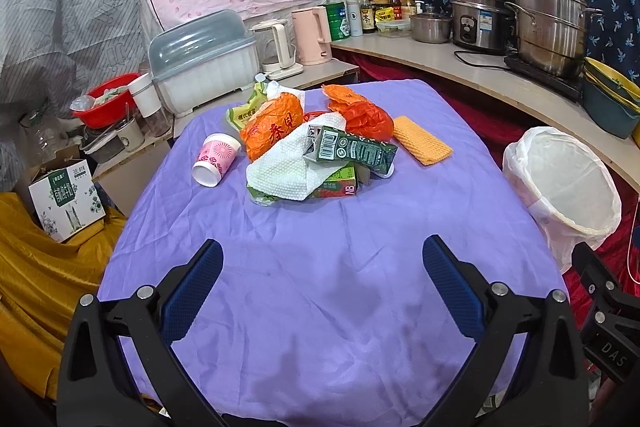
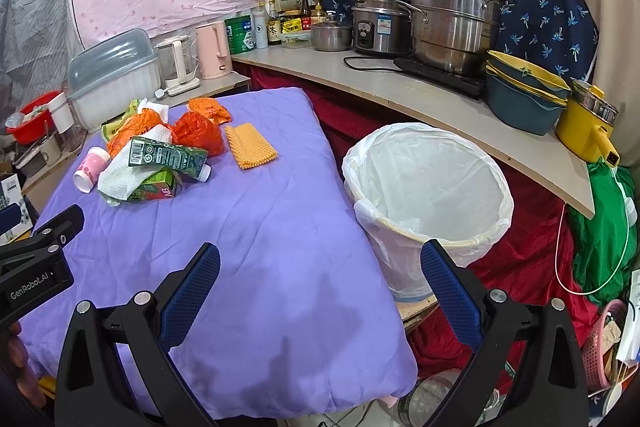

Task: Collect trash

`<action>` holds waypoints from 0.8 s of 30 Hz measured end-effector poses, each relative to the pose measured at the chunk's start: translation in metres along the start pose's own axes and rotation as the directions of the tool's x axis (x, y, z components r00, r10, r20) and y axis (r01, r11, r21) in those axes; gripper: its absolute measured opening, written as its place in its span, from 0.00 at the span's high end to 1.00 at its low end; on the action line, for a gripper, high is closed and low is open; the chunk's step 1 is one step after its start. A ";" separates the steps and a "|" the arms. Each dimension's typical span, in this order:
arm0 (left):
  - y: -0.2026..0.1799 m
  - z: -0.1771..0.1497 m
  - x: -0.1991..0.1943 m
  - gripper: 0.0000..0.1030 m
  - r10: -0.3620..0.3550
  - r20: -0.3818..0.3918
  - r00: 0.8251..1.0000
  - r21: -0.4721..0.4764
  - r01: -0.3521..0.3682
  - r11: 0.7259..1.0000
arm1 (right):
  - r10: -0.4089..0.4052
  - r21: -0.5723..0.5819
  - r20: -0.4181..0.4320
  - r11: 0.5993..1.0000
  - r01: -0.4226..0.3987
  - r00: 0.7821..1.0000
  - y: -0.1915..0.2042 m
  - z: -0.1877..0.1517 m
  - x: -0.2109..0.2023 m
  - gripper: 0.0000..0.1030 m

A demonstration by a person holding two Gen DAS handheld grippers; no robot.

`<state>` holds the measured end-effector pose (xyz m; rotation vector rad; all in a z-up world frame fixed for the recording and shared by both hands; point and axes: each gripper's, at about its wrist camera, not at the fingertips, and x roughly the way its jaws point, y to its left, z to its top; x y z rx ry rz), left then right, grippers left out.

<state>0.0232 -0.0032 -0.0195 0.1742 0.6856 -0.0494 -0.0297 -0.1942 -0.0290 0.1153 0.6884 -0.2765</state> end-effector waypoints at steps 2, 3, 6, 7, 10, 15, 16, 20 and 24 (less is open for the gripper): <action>0.000 0.000 0.000 0.07 0.001 -0.001 1.000 0.000 -0.001 1.000 | 0.000 -0.001 0.000 1.000 0.000 1.000 0.001 0.000 0.001 0.07; 0.000 0.000 0.000 0.07 0.001 0.000 1.000 0.000 -0.001 1.000 | -0.001 -0.001 0.001 1.000 0.001 1.000 0.001 -0.001 0.002 0.07; 0.005 -0.001 0.002 0.07 -0.004 -0.007 1.000 -0.007 0.004 1.000 | -0.001 0.004 0.007 1.000 0.001 1.000 0.002 0.000 0.002 0.07; 0.007 -0.001 0.004 0.07 -0.008 -0.012 1.000 -0.011 0.008 1.000 | -0.001 0.006 0.009 1.000 0.001 1.000 0.002 0.000 0.004 0.07; 0.011 -0.001 0.011 0.07 -0.002 -0.025 1.000 -0.022 0.002 1.000 | -0.003 0.004 0.001 1.000 0.003 1.000 0.005 -0.002 0.010 0.07; 0.022 0.000 0.023 0.07 0.013 -0.042 0.999 -0.037 -0.014 0.999 | 0.020 0.008 -0.025 1.000 -0.020 0.999 0.011 0.000 0.024 0.07; 0.024 0.000 0.026 0.07 0.015 -0.044 0.999 -0.040 -0.017 0.999 | 0.028 0.015 -0.028 1.000 -0.027 0.999 0.012 0.001 0.028 0.07; 0.037 0.003 0.039 0.07 0.027 -0.057 0.998 -0.051 -0.030 0.998 | 0.050 0.029 -0.034 0.998 -0.049 0.998 0.020 0.006 0.041 0.07; 0.053 0.009 0.059 0.07 0.031 -0.089 0.996 -0.067 -0.037 0.997 | 0.059 0.024 -0.026 0.998 -0.058 0.998 0.033 0.014 0.058 0.07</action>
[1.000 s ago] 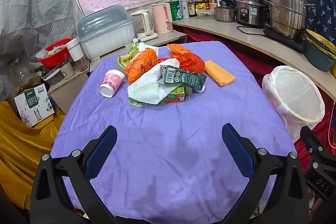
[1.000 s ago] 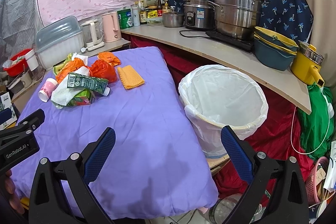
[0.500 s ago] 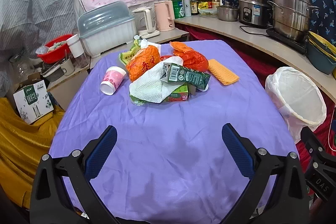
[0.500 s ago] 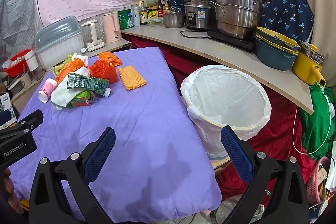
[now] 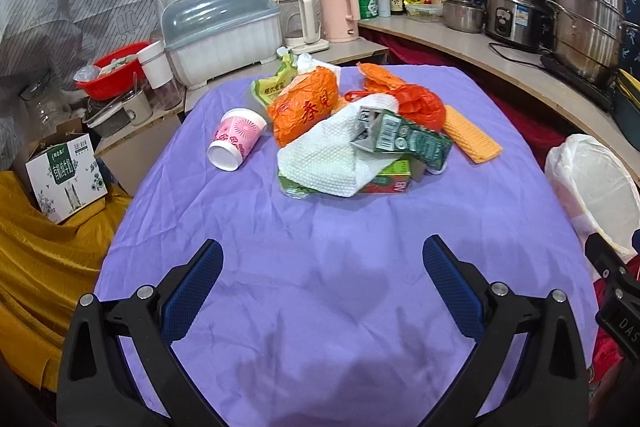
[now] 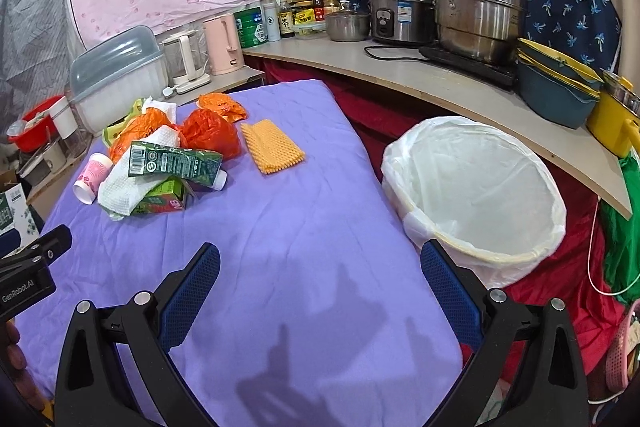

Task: Collect trash
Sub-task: 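Grasp the pink paper cup with the left tool while the right tool grasps the orange mesh sleeve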

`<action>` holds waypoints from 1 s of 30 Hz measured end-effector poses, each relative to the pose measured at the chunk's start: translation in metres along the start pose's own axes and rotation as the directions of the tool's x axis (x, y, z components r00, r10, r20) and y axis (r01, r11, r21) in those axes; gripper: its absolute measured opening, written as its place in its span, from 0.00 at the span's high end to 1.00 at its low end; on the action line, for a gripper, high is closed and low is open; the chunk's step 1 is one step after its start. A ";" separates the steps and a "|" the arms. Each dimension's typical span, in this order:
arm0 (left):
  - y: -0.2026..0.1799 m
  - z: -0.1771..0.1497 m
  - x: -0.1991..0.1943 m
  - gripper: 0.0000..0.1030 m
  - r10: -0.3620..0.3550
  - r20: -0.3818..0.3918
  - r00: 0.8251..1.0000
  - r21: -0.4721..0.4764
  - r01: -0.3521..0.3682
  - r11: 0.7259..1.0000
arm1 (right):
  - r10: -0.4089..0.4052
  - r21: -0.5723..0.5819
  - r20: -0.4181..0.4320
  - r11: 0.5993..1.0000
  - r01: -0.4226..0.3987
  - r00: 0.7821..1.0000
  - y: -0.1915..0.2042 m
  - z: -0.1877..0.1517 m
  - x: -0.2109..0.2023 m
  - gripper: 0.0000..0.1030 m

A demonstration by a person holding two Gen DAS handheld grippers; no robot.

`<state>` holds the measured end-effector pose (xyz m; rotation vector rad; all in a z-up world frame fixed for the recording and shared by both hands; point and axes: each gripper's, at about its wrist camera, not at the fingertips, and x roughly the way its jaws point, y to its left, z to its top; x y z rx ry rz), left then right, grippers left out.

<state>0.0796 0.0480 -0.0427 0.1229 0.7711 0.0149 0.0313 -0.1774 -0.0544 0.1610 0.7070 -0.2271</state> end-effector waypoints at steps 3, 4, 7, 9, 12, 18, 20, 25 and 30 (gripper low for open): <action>0.012 0.007 0.013 0.07 0.012 -0.009 1.000 -0.009 -0.012 1.000 | 0.004 -0.010 -0.006 1.000 -0.004 1.000 0.010 0.009 0.016 0.07; 0.016 0.010 0.018 0.07 0.015 -0.012 1.000 -0.013 -0.015 1.000 | 0.007 -0.013 -0.005 1.000 -0.007 1.000 0.013 0.012 0.021 0.07; 0.032 0.022 0.032 0.07 0.026 -0.015 1.000 -0.036 -0.027 0.999 | 0.011 -0.023 0.000 1.000 -0.011 1.000 0.023 0.023 0.038 0.07; 0.041 0.029 0.040 0.07 0.037 -0.013 0.999 -0.044 -0.038 0.998 | 0.013 -0.028 -0.010 1.000 -0.013 1.000 0.029 0.032 0.051 0.07; 0.055 0.044 0.057 0.07 0.059 -0.018 0.998 -0.060 -0.060 0.996 | 0.018 -0.023 -0.021 1.000 -0.019 1.000 0.035 0.045 0.072 0.07; 0.084 0.068 0.096 0.07 0.072 -0.042 0.996 -0.099 -0.076 0.992 | 0.013 -0.023 -0.060 1.000 -0.014 0.998 0.043 0.070 0.123 0.07; 0.094 0.075 0.114 0.07 0.083 -0.054 0.995 -0.109 -0.088 0.990 | 0.021 -0.018 -0.083 1.000 -0.023 0.996 0.045 0.076 0.142 0.07; 0.113 0.088 0.150 0.07 0.105 -0.073 0.992 -0.111 -0.113 0.987 | 0.011 -0.023 -0.129 1.000 -0.014 0.992 0.052 0.086 0.185 0.07; 0.127 0.095 0.186 0.07 0.088 -0.109 0.990 -0.115 -0.100 0.988 | -0.002 -0.053 -0.150 0.999 -0.006 0.989 0.059 0.096 0.217 0.07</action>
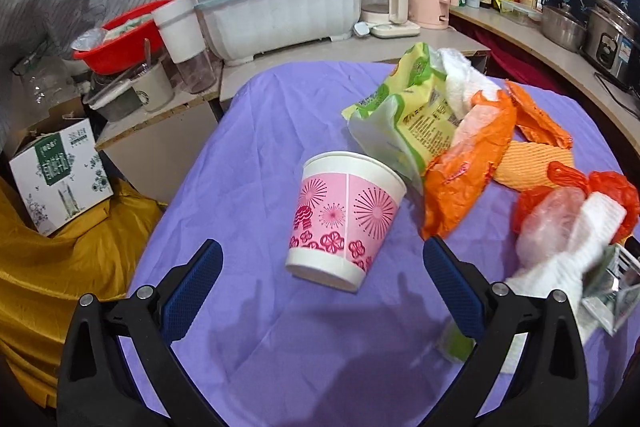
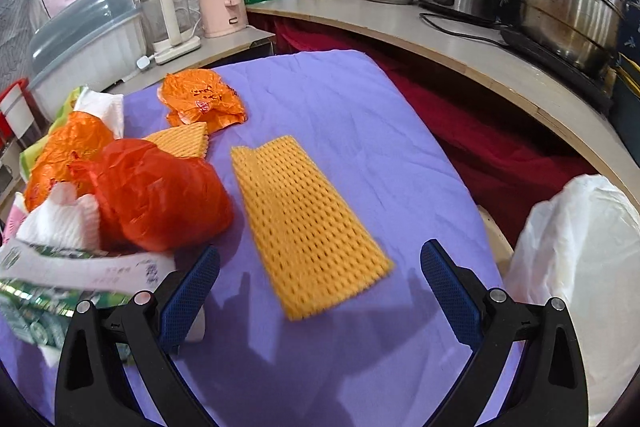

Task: Collect trash
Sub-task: 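Grasp the pink paper cup with the left tool while the right tool grasps the orange mesh sleeve, then carry the pink cup and orange mesh sleeve over the white trash bin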

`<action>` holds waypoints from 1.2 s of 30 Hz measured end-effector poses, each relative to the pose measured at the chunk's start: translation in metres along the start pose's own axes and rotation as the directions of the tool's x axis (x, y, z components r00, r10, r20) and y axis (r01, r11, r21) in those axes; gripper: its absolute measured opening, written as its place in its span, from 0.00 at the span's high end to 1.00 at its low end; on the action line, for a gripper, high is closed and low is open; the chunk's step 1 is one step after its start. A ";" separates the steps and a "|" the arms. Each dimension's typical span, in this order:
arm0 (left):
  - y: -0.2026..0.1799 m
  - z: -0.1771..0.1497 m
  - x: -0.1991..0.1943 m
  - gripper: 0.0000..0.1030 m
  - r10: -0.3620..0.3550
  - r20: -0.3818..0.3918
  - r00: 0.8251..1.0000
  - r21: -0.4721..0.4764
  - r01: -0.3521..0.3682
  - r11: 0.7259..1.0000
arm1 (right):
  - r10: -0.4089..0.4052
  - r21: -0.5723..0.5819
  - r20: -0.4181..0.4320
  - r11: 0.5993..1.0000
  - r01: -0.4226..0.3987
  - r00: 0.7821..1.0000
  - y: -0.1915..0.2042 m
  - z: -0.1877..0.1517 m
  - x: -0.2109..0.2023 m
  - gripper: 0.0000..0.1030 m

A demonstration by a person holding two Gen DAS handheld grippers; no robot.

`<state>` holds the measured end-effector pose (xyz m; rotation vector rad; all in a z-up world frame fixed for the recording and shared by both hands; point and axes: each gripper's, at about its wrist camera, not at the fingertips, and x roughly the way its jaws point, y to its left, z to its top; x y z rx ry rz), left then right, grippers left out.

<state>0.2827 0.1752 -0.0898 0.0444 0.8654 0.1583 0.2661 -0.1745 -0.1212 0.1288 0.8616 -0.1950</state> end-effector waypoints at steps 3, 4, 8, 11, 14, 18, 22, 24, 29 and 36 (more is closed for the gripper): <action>0.003 0.002 0.020 0.07 -0.014 -0.030 0.999 -0.002 0.014 1.000 | 0.015 0.004 -0.011 1.000 -0.015 1.000 0.001 0.006 0.013 0.07; 0.003 0.003 0.027 0.07 -0.018 -0.040 0.999 -0.001 0.018 1.000 | 0.028 0.013 -0.017 1.000 -0.028 0.999 0.000 0.008 0.017 0.07; 0.002 0.002 0.043 0.08 -0.028 -0.064 0.998 -0.003 0.028 1.000 | 0.070 0.050 -0.045 0.996 -0.068 0.997 -0.004 0.012 0.029 0.11; 0.001 0.002 0.049 0.20 -0.045 -0.077 0.996 -0.001 0.045 0.999 | 0.085 0.051 -0.061 0.995 -0.082 0.994 -0.005 0.012 0.036 0.22; -0.001 0.002 0.057 0.38 -0.066 -0.114 0.991 -0.007 0.066 0.998 | 0.084 0.042 -0.071 0.996 -0.081 0.994 -0.005 0.011 0.041 0.30; -0.003 0.001 0.053 0.41 -0.072 -0.105 0.992 -0.022 0.070 0.997 | 0.075 0.013 -0.065 0.997 -0.074 0.995 -0.004 0.009 0.037 0.45; -0.007 0.001 0.040 0.41 -0.084 -0.083 0.993 -0.019 0.083 0.996 | 0.074 -0.006 -0.049 0.997 -0.075 0.996 -0.003 0.007 0.026 0.64; -0.010 0.001 0.031 0.41 -0.088 -0.070 0.994 -0.014 0.088 0.996 | 0.082 -0.004 -0.040 0.997 -0.082 0.996 -0.006 0.007 0.018 0.78; -0.015 0.000 0.002 0.41 -0.112 -0.043 0.993 -0.014 0.112 0.994 | 0.098 0.019 -0.034 0.995 -0.098 0.995 -0.017 0.004 -0.004 0.81; -0.019 0.003 -0.050 0.41 -0.150 0.021 0.989 -0.010 0.150 0.989 | 0.114 0.057 0.027 0.992 -0.116 0.993 -0.037 0.002 -0.057 0.81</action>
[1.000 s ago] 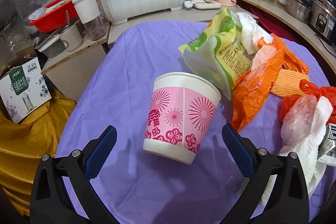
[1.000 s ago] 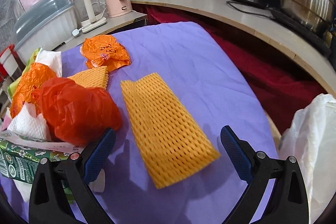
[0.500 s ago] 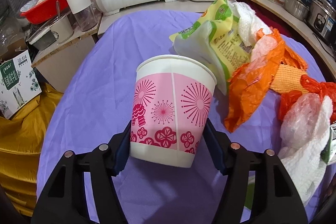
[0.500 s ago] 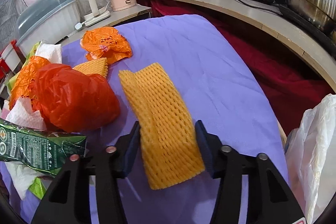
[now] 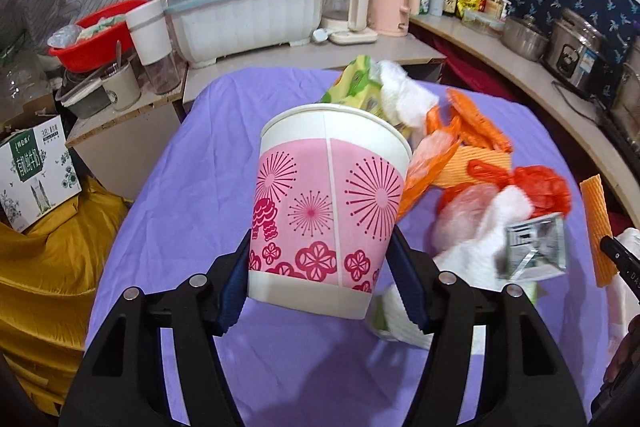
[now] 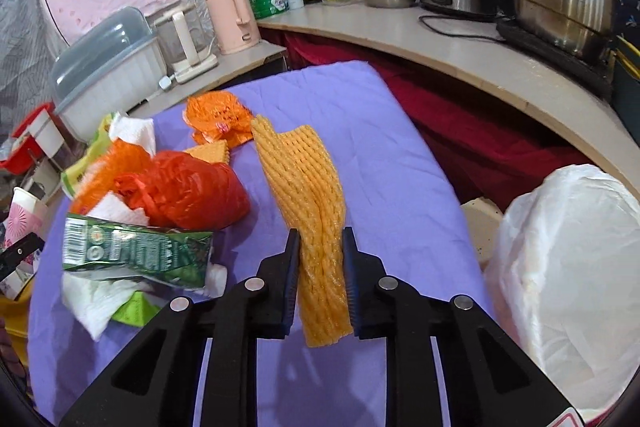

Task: Collect trash
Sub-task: 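Carry the pink cup and orange mesh sleeve over the white trash bin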

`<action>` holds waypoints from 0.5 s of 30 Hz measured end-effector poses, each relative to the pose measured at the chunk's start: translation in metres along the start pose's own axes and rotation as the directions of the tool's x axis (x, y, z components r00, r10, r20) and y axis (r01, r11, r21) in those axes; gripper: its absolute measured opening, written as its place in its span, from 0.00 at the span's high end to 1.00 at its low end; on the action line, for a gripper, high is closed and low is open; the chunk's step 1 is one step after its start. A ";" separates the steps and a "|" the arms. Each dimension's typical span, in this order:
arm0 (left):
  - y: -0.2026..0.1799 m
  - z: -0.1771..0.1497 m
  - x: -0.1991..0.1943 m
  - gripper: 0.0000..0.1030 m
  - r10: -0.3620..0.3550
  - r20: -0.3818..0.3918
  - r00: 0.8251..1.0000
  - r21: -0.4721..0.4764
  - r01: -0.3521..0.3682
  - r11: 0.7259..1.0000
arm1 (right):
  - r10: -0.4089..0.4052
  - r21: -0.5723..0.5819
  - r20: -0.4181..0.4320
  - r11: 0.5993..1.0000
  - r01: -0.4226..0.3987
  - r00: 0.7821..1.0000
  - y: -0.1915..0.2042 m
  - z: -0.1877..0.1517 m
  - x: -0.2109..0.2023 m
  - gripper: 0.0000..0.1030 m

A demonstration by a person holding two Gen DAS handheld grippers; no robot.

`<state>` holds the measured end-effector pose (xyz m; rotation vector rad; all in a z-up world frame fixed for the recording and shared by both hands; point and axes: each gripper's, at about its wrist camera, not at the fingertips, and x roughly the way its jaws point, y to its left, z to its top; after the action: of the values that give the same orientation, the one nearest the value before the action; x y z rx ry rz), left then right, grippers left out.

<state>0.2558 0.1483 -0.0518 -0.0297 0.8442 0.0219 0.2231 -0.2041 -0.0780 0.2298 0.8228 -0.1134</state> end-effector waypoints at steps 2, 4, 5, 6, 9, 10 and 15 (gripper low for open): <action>-0.007 0.001 -0.017 0.41 -0.018 0.022 1.000 0.012 0.018 1.000 | -0.001 0.005 0.019 1.000 0.001 1.000 -0.004 0.000 -0.015 0.81; -0.014 0.000 -0.031 0.41 -0.039 0.037 0.999 0.022 0.038 0.999 | 0.003 0.014 0.039 1.000 -0.003 0.999 -0.010 0.000 -0.032 0.81; -0.018 -0.001 -0.038 0.41 -0.052 0.045 0.998 0.029 0.051 0.998 | 0.002 0.024 0.050 1.000 -0.003 0.999 -0.014 -0.001 -0.043 0.81; -0.022 -0.001 -0.043 0.41 -0.062 0.050 0.997 0.033 0.061 0.998 | 0.001 0.030 0.056 1.000 -0.002 0.998 -0.016 -0.002 -0.048 0.81; -0.039 -0.004 -0.061 0.41 -0.104 0.064 0.993 0.057 0.100 0.993 | -0.013 0.047 0.081 0.999 0.009 0.997 -0.027 -0.008 -0.071 0.81; -0.047 -0.006 -0.067 0.41 -0.123 0.067 0.990 0.068 0.118 0.991 | -0.018 0.051 0.086 0.999 0.014 0.996 -0.031 -0.011 -0.076 0.81; -0.084 -0.013 -0.089 0.41 -0.193 0.076 0.978 0.126 0.183 0.975 | -0.053 0.094 0.116 0.995 0.042 0.992 -0.056 -0.018 -0.106 0.81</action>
<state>0.1899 0.0636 0.0076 0.0025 0.7501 -0.2037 0.1288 -0.2528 -0.0206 0.2873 0.7059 -0.2081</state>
